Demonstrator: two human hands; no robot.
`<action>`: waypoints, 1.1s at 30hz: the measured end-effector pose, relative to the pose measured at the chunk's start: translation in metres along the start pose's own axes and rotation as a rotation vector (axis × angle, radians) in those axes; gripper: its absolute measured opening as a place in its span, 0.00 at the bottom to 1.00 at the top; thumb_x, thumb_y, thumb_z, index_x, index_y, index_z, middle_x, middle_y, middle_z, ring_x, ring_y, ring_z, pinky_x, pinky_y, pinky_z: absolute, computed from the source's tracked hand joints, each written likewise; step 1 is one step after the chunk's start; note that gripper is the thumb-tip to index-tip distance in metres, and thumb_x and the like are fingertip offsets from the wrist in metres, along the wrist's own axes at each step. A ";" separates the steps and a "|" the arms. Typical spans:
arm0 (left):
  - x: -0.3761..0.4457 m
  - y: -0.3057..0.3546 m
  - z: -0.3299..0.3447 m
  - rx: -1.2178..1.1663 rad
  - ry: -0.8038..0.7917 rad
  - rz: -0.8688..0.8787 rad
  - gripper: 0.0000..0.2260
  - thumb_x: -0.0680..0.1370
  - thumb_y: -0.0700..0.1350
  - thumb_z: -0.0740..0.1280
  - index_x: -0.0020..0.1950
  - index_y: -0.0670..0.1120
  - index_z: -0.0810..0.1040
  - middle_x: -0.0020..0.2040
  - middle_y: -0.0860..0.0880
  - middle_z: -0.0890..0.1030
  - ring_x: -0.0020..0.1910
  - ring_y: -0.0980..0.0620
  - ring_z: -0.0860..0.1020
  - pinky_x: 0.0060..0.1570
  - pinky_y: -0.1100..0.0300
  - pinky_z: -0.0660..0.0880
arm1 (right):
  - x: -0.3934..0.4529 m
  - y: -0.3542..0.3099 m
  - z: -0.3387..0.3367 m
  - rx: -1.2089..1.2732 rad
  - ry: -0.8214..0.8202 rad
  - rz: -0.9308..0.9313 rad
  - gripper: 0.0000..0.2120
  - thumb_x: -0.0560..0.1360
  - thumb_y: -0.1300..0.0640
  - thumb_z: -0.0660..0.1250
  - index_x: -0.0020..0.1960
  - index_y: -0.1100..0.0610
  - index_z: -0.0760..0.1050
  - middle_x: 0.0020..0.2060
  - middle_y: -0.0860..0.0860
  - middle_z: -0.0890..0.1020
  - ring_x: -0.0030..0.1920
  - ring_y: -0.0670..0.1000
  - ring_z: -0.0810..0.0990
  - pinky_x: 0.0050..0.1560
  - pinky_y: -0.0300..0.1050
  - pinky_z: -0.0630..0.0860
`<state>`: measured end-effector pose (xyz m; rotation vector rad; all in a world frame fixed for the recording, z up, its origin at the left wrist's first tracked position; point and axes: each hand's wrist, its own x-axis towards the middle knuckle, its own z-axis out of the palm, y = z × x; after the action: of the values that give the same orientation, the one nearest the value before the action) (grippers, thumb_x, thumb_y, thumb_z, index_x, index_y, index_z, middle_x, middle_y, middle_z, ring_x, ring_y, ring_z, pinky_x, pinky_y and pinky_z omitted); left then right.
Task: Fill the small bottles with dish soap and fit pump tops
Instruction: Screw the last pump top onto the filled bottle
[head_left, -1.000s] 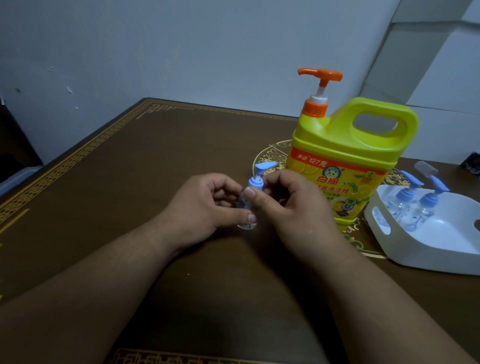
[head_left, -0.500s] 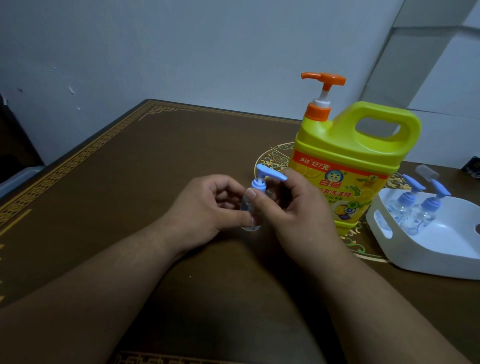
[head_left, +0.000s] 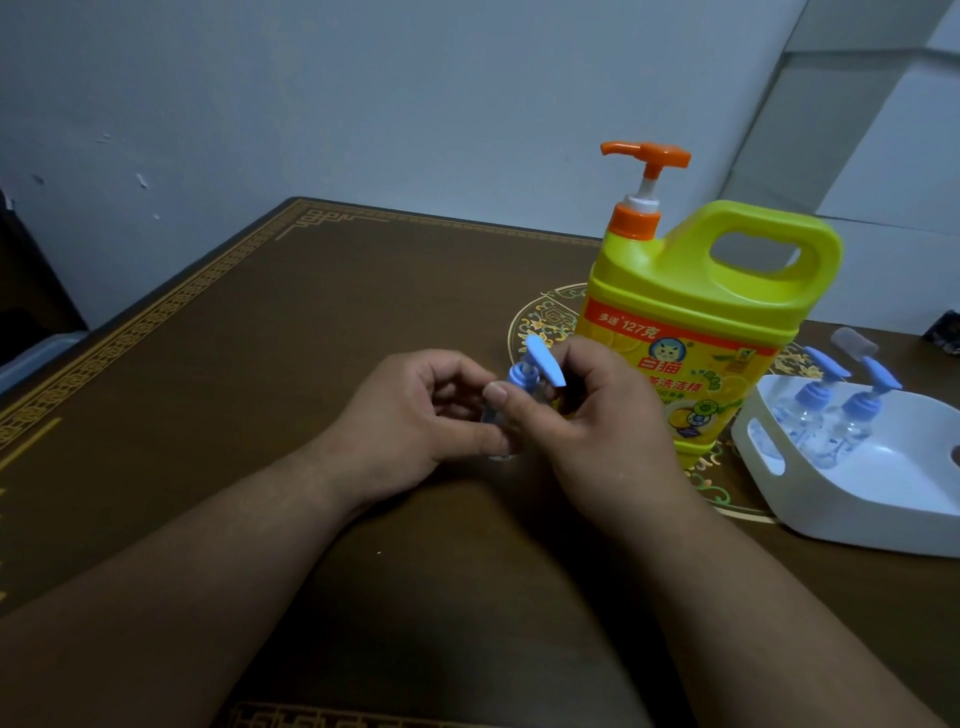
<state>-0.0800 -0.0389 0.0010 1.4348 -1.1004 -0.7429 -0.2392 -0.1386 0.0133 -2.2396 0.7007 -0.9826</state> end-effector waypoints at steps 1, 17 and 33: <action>0.000 0.000 -0.001 -0.001 0.002 0.001 0.18 0.67 0.27 0.79 0.54 0.39 0.85 0.49 0.42 0.89 0.50 0.45 0.88 0.52 0.56 0.85 | 0.000 0.000 -0.001 0.025 -0.005 0.002 0.11 0.73 0.45 0.77 0.42 0.48 0.76 0.38 0.48 0.77 0.39 0.50 0.76 0.36 0.45 0.74; 0.001 -0.001 -0.002 -0.043 0.000 0.012 0.21 0.62 0.38 0.83 0.53 0.43 0.85 0.50 0.44 0.89 0.52 0.45 0.87 0.56 0.53 0.84 | 0.001 0.000 -0.004 0.141 0.013 0.025 0.08 0.74 0.49 0.77 0.46 0.51 0.80 0.34 0.55 0.77 0.33 0.46 0.73 0.32 0.46 0.72; 0.001 -0.001 -0.005 0.033 0.016 0.014 0.18 0.67 0.35 0.82 0.55 0.42 0.84 0.48 0.46 0.89 0.50 0.46 0.87 0.53 0.54 0.84 | -0.001 -0.004 -0.003 0.155 0.005 0.025 0.06 0.76 0.49 0.75 0.50 0.47 0.80 0.35 0.51 0.77 0.34 0.45 0.74 0.34 0.41 0.73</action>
<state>-0.0752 -0.0382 0.0008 1.4573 -1.1141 -0.7042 -0.2411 -0.1361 0.0168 -2.0897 0.6311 -0.9960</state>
